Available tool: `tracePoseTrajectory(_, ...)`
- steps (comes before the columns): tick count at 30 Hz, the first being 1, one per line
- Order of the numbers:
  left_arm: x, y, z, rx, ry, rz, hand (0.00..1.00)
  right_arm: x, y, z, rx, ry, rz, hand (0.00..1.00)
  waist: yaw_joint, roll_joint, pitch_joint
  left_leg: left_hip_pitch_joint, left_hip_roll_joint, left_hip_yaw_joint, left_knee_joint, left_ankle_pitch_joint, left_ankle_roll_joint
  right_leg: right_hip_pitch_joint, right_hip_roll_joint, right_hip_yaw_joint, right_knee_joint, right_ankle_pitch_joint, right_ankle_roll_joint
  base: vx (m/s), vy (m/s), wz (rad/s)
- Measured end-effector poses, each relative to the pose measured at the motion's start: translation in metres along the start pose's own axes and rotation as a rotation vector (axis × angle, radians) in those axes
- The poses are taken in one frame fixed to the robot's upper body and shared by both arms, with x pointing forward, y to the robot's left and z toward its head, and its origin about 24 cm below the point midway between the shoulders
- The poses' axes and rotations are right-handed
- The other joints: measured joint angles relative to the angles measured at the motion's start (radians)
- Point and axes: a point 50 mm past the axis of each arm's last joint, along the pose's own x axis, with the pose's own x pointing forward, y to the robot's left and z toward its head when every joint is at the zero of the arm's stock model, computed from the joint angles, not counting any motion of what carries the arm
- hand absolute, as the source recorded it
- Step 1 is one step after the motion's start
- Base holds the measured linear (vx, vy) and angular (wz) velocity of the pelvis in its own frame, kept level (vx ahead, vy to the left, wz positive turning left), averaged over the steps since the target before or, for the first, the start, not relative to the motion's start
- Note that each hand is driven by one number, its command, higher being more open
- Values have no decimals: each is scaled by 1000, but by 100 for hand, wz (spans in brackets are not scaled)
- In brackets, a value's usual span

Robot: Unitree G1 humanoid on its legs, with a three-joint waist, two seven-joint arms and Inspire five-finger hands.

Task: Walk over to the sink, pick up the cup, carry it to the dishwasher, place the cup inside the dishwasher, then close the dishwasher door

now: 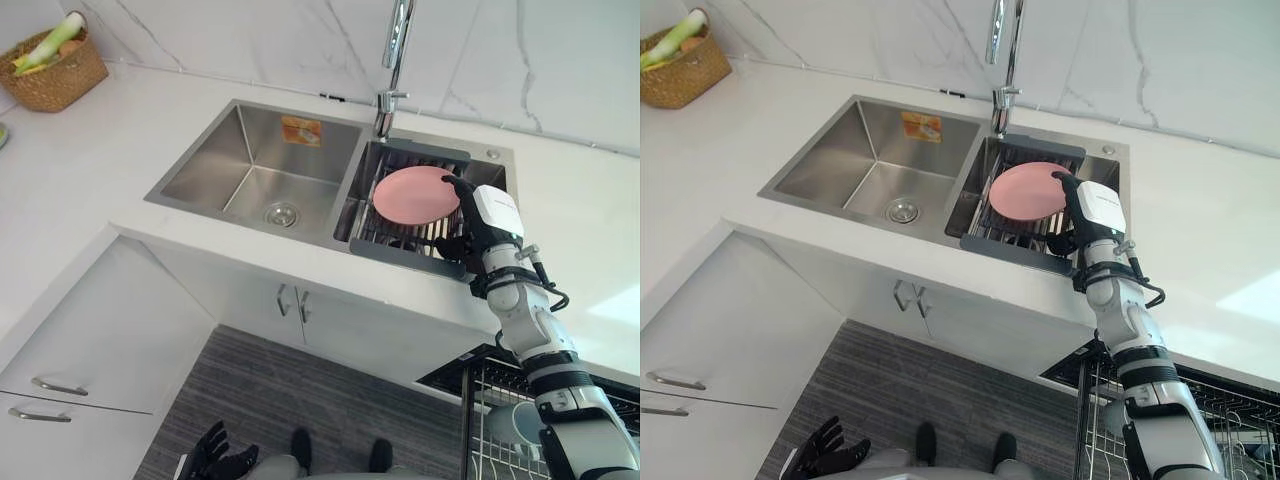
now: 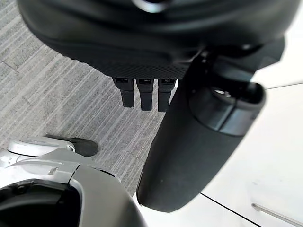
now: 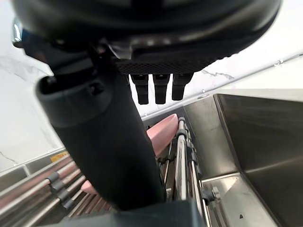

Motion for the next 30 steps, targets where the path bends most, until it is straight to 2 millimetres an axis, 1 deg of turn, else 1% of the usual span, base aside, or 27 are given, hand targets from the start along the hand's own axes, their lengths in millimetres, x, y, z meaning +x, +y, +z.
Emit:
tracePoseTrajectory(3, 2, -2, 7, -2, -27, -10, 90, 8, -8, 4, -7, -11, -37, 90, 8, 6, 41, -22, 1, -5, 24, -5, 2, -14, -2, -2, 11, 0, 0, -34, 14, 5)
tracePoseTrajectory(6, 3, -3, 8, -17, -34, -16, 90, 14, -18, 6, -19, -19, -94, 90, 25, 8, 56, -50, 3, -9, 52, -13, 1, -29, -2, -5, 18, 1, -1, -21, 5, 4)
tracePoseTrajectory(8, 3, -5, 10, -24, -41, -19, 90, 19, -25, 10, -20, -32, -133, 90, 26, 8, 74, -55, 4, -13, 58, -14, 1, -30, -2, -8, 20, 1, -1, -30, 2, 7)
tracePoseTrajectory(9, 4, -6, 11, -25, -45, -24, 90, 21, -29, 13, -18, -38, -161, 30, 26, 8, 82, -66, 4, -17, 65, -14, 1, -36, -3, -12, 20, 2, -2, -45, 6, 10)
tracePoseTrajectory(12, 7, -9, 16, -27, -60, -34, 90, 29, -40, 19, -15, -53, -222, 30, 31, 7, 103, -85, 5, -25, 80, -14, 1, -45, -3, -20, 23, 3, -5, -25, 5, 9)
tracePoseTrajectory(14, 10, -11, 20, -27, -72, -40, 90, 31, -42, 20, -15, -53, -231, 30, 43, 6, 107, -91, 7, -27, 84, -15, 2, -47, -1, -23, 23, 5, -7, -8, 0, 3)
tracePoseTrajectory(18, 14, -13, 28, -46, -98, -48, 90, 39, -50, 34, -21, -107, -254, 30, 57, 6, 122, -116, 14, -29, 104, -21, 1, -60, 1, -25, 23, 8, -13, 0, 0, 0)
tracePoseTrajectory(21, 15, -14, 30, -47, -107, -51, 90, 42, -56, 38, -15, -116, -284, 30, 70, 5, 127, -120, 18, -28, 113, -26, 0, -60, 4, -25, 23, 8, -13, 0, 0, 0)
tracePoseTrajectory(24, 15, -14, 31, -46, -111, -52, 90, 45, -62, 44, -7, -137, -302, 30, 74, 5, 127, -121, 22, -24, 120, -33, -2, -60, 6, -21, 22, 7, -15, 19, 0, -5)
tracePoseTrajectory(30, 15, -14, 31, -43, -115, -51, 90, 44, -65, 48, -1, -166, -312, 30, 76, 4, 127, -120, 30, -7, 134, -47, -3, -60, 12, -3, 22, 6, -16, 12, 2, -9)
